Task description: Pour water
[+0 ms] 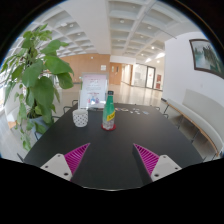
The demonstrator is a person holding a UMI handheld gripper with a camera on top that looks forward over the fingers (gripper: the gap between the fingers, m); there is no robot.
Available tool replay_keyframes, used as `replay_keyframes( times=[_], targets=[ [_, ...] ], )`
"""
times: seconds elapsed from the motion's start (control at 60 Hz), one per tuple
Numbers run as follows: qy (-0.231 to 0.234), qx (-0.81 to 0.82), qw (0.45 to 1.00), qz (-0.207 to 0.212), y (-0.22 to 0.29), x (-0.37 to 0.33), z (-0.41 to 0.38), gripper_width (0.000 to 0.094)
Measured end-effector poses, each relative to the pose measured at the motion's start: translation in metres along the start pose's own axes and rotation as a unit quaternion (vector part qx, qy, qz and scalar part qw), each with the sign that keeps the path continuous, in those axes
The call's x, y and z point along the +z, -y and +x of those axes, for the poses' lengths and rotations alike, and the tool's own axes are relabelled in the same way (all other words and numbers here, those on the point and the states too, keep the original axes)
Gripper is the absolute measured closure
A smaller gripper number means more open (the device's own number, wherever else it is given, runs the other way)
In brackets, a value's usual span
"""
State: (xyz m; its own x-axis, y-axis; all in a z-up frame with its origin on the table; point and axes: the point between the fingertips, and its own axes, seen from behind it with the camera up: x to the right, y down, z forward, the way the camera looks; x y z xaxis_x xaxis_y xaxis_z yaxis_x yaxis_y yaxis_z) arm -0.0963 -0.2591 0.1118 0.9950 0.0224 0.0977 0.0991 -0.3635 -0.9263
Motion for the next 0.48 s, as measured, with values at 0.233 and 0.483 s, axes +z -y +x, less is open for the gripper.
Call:
replay_keyframes(
  times=[0.233, 0.483],
  targets=[
    [-0.003, -0.004, 1.0, 0.005, -0.01, -0.037, -0.001, 0.008],
    [0.001, 0.02, 1.0, 0.011, 0.001, -0.047, -0.002, 0.0082]
  ],
)
